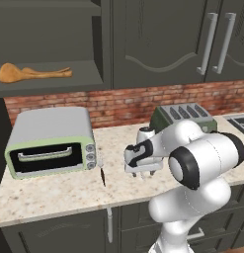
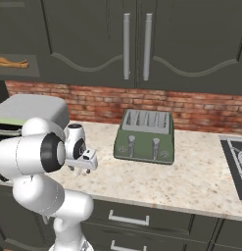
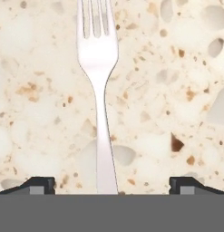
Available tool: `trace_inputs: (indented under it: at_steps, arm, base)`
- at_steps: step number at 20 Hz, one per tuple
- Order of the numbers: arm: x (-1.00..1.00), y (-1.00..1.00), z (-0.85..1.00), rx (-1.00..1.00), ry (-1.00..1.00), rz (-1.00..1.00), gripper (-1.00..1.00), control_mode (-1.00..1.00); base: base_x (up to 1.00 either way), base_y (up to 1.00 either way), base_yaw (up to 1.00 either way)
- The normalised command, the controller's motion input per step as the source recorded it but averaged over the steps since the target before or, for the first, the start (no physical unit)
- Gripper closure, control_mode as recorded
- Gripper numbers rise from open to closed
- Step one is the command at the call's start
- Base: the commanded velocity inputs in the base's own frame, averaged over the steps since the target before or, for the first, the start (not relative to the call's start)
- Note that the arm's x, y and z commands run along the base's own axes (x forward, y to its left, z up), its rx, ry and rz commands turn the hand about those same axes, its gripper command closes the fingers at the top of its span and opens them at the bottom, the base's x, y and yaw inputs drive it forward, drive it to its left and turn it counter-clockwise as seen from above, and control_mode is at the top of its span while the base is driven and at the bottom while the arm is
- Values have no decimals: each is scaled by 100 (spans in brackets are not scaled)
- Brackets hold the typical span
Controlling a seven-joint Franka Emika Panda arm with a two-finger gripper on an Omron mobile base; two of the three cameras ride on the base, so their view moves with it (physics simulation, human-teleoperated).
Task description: Organize the utensils by type. Pick up the wooden spoons from the counter and place them in the open cabinet. Then pick up the metallic utensils from the counter and place them in the open drawer.
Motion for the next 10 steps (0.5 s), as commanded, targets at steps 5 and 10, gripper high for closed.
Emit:
trace_inputs:
  at_steps: [5,10]
  arm:
    - [9,0,-5,0,-7,0,-100,-100]
    - [8,0,0,0,-11,0,-100,-100]
  base:
    - [0,0,0]
    - [0,0,0]
